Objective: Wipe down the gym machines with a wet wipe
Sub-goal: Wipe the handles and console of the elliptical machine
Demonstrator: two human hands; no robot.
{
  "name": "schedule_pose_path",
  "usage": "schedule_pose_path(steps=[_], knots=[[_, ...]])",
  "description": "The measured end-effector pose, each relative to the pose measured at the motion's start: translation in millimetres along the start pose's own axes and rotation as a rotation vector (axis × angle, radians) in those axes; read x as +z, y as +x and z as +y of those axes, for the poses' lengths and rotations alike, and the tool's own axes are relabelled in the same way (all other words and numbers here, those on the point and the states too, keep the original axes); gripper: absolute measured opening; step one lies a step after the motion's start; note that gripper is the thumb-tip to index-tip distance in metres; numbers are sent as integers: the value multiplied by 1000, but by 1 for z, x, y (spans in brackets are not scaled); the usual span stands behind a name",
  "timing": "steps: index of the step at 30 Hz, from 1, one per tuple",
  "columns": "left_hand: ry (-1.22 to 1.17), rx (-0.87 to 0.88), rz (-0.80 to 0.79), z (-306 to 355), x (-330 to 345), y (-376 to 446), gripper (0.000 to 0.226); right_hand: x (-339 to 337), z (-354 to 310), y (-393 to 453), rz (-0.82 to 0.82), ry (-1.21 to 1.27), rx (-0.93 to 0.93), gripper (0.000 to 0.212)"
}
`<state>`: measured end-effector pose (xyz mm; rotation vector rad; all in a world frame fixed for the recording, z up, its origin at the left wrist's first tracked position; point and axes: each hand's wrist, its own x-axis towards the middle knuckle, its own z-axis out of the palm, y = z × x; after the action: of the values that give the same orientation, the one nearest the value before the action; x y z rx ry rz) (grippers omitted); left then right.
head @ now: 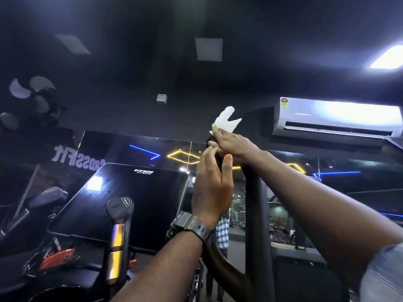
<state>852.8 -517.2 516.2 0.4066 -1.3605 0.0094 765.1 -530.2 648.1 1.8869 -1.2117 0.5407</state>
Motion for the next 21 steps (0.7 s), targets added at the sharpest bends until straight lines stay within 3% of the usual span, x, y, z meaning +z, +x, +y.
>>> schedule_pose_path(steps=[8,14,21], knots=[[37,21,63,0,2,0,72,-10,0,-32,55,-25,-371,40],[78,-40,58,0,-1,-5,66,-12,10,-67,65,49,-330,40],[170,-111,-48,1,-3,-3,43,-22,-3,-52,235,-16,-167,35]])
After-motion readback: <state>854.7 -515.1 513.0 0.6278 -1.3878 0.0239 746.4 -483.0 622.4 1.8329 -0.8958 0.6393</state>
